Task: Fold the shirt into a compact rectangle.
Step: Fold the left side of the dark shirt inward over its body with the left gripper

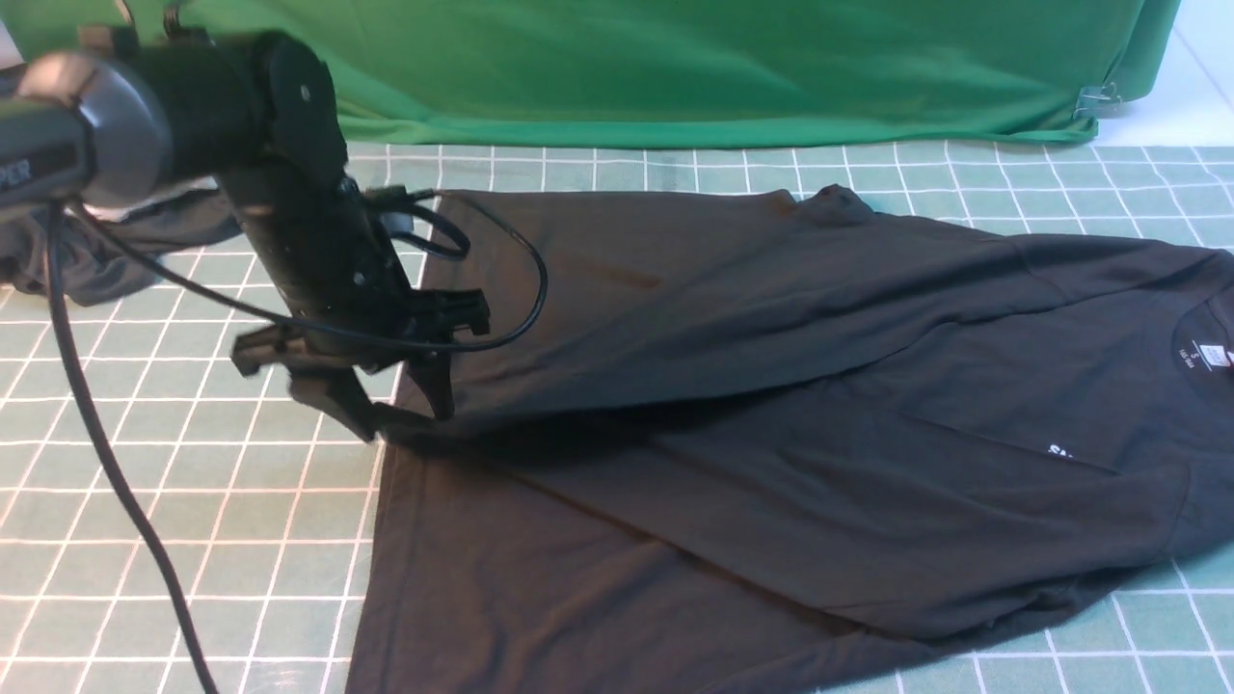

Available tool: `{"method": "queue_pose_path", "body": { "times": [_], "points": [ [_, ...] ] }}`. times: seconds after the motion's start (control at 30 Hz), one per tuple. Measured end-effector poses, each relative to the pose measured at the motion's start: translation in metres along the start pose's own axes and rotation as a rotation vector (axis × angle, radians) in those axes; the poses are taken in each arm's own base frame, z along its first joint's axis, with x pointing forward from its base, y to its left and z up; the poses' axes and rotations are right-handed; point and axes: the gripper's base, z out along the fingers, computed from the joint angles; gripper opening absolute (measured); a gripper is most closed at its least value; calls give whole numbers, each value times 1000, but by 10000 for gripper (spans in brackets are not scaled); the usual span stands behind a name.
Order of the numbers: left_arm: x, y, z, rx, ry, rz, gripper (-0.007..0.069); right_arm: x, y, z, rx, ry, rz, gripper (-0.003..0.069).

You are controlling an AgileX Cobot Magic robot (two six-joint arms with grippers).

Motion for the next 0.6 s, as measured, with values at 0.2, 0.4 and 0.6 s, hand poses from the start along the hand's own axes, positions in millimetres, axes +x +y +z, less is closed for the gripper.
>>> {"method": "queue_pose_path", "body": {
  "times": [0.2,0.4,0.6],
  "points": [
    [16,2,-24,-2,-34,27,510,0,0,0,0,-2,0,239],
    [35,8,-28,-24,-26,61,494,0,0,0,0,-2,0,239],
    [76,24,-16,-58,56,56,291,0,0,0,0,-2,0,239]
  ]
}}
